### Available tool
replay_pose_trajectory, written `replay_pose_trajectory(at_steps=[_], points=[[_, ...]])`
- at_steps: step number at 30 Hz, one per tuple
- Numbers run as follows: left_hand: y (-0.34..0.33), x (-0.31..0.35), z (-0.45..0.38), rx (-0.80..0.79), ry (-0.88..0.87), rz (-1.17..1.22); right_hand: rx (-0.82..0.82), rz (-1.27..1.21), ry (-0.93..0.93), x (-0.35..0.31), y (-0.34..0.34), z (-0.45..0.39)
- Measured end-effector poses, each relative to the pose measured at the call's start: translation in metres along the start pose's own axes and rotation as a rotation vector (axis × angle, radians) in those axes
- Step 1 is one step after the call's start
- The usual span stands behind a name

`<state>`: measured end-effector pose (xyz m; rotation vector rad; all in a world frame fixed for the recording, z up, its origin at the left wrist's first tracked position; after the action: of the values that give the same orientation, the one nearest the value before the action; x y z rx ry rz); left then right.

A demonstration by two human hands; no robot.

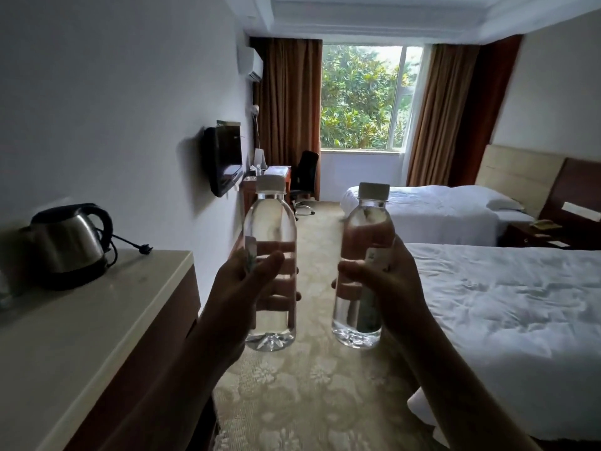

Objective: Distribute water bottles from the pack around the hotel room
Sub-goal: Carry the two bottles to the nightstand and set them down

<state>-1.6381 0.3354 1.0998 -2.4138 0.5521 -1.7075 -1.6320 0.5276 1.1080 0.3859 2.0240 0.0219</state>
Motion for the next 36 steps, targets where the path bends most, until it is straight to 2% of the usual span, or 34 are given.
replay_pose_trajectory(at_steps=[9,15,25,31,36], points=[[0.043,-0.075,-0.197,-0.044,-0.014,0.006,0.025,0.025,-0.006,0.112,-0.056,-0.181],[0.057,-0.125,-0.352,-0.074,0.054,0.052,0.095,0.036,-0.027,0.169,-0.079,-0.311],[0.039,-0.246,-0.57,-0.114,0.127,0.057,0.16,0.012,-0.083,0.303,-0.047,-0.497],[0.013,-0.326,-0.706,-0.085,0.125,0.033,0.148,-0.017,-0.079,0.399,-0.012,-0.629],[0.002,-0.36,-0.813,-0.058,0.095,0.02,0.082,-0.065,-0.078,0.453,-0.006,-0.738]])
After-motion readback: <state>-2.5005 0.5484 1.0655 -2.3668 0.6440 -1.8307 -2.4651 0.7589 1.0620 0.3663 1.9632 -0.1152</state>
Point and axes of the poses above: each hand's wrist, its own z-axis away from the middle knuckle, its own y-axis out of the back of the hand, x = y × z, the point moved 3 cm from there along -z, towards the middle knuckle, and after that the axes turned 13 degrees about z, right-handed, at the moved point
